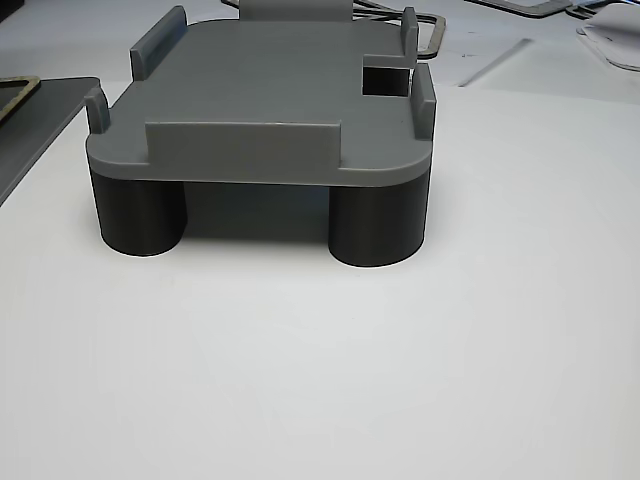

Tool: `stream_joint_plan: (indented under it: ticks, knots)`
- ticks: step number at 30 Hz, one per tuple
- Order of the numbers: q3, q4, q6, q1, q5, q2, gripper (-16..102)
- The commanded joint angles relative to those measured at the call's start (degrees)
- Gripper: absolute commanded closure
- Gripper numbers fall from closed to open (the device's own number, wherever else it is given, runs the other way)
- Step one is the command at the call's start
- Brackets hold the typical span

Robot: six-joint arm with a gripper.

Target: Move top rectangular frame to the holder.

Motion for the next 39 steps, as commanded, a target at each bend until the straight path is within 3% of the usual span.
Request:
stream_joint_plan:
  ticks: [1,4,13,34,39]
  knots:
    - [-0.70,-0.18,-0.53,-1.32,-0.26,0.97,-11]
    - [-0.18,-0.09,-1.14,-1.76,-0.44,1.23,-13]
    - [1.85,-1.76,-1.67,-2.11,-0.53,1.93,15]
    - [4.31,-2.64,-0.97,-2.20,-0.26,2.81,34]
    - [4.48,-2.72,-0.88,-2.29,-0.35,3.08,61]
